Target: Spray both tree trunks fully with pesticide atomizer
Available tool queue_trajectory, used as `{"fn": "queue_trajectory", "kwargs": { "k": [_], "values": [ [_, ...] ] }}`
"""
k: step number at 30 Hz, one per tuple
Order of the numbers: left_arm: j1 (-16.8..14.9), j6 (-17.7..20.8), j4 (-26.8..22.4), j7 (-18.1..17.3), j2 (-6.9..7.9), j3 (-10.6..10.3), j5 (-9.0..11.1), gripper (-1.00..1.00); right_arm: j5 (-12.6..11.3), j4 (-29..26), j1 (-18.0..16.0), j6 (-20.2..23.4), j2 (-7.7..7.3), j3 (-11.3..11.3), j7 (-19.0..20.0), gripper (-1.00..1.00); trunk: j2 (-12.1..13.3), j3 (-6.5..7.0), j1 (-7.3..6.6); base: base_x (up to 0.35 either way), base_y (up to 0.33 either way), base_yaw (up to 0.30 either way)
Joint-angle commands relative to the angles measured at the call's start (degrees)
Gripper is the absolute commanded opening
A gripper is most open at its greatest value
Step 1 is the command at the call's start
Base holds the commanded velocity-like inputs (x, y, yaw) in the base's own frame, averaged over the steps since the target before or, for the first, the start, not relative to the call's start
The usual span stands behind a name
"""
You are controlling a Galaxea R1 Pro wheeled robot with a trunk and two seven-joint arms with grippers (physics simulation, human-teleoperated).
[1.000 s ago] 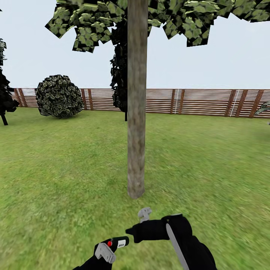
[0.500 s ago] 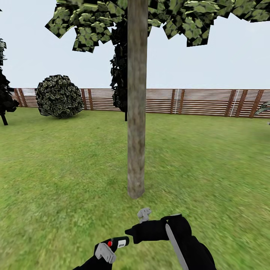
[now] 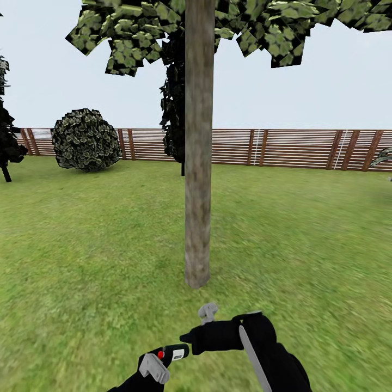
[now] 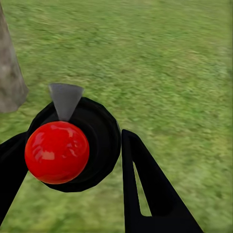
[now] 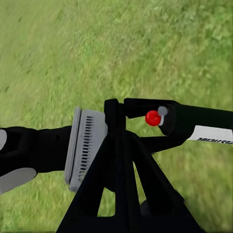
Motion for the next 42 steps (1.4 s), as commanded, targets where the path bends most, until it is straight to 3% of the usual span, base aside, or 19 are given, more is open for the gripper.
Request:
{"fn": "queue_trajectory", "kwargs": {
  "k": [1,20,27,42],
  "values": [
    [0.0,-0.3,0.0,0.0,0.03,-0.1,0.0,-1.0,-0.3,0.2,0.0,0.4,0.06,0.0,-0.1,-1.0,0.0,-0.02,0.02,0.0,0.0,0.0],
    [0.0,-0.5,-0.1,0.0,0.06,-0.2,0.0,-1.0,-0.3,1.2,0.0,0.4,0.25,-0.1,-0.2,-1.0,0.0,-0.02,0.02,0.0,0.0,0.0],
    [0.1,-0.5,-0.2,0.0,0.07,-1.7,0.0,-1.0,-2.3,1.3,0.0,0.4,0.33,-0.2,-0.2,-1.0,0.0,-0.02,0.02,0.0,0.0,0.0],
    [0.0,-0.5,-0.3,0.1,0.05,-2.1,0.0,-1.0,-2.9,3.3,0.0,-1.9,0.95,-0.2,-1.2,-1.0,0.0,-0.02,0.02,0.0,0.0,0.0]
  ]
}}
